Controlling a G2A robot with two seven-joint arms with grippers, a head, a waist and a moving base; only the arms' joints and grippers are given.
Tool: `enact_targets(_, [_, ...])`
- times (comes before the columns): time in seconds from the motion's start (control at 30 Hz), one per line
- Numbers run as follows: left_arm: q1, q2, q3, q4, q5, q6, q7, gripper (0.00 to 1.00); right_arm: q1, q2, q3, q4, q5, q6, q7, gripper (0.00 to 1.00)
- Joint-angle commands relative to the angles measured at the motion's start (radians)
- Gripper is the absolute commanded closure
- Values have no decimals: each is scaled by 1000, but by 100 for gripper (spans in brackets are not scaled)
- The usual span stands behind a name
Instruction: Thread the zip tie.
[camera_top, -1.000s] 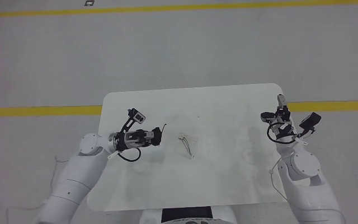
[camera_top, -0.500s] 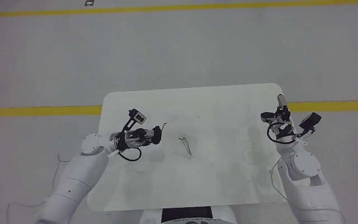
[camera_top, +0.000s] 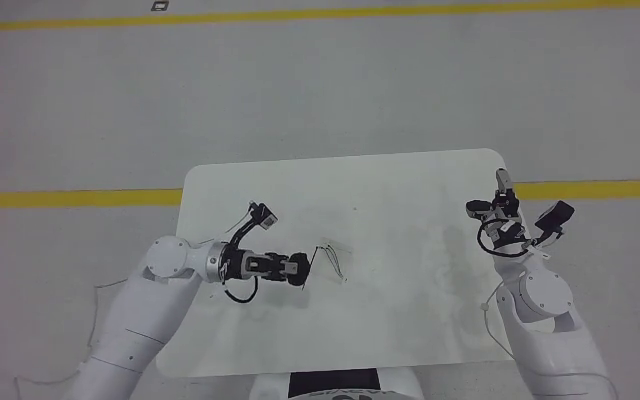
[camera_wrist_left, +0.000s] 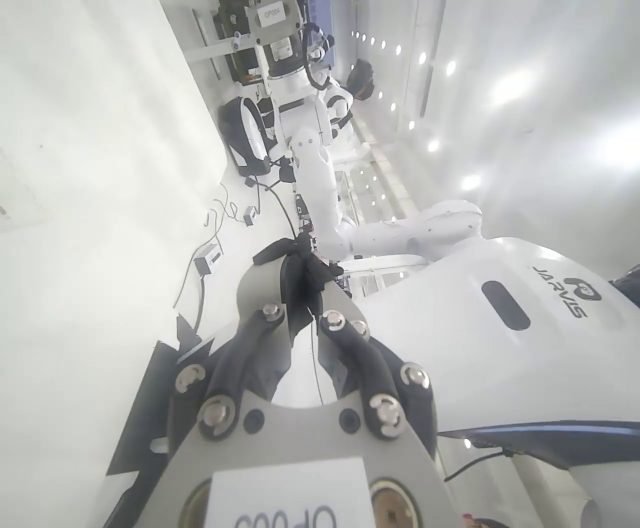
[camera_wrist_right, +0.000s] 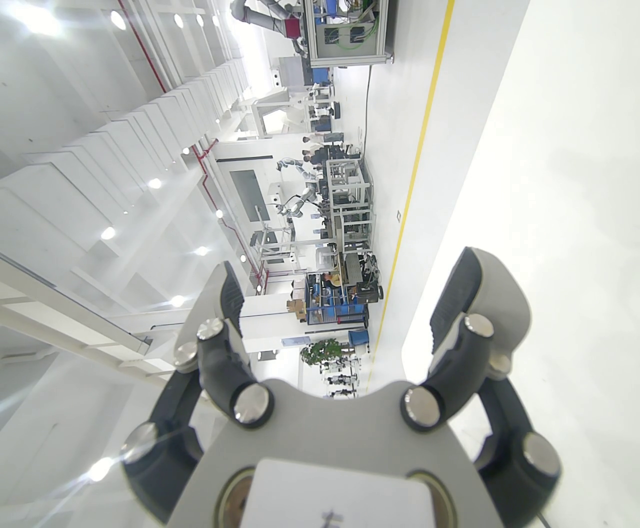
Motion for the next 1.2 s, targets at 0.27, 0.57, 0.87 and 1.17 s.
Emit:
enact_targets(0.27, [-18, 0, 1, -41, 94, 0, 34, 100, 0, 0, 0, 0, 0, 0, 0, 0])
enact_targets(0.57, [-15, -13, -26, -168, 178, 0, 0, 100, 0, 0, 0, 0, 0, 0, 0, 0])
enact_targets(0.87, [-13, -10, -40, -171, 203, 0, 0, 100, 0, 0, 0, 0, 0, 0, 0, 0])
enact_targets(1.17, [-8, -5, -50, -166, 151, 0, 0, 100, 0, 0, 0, 0, 0, 0, 0, 0])
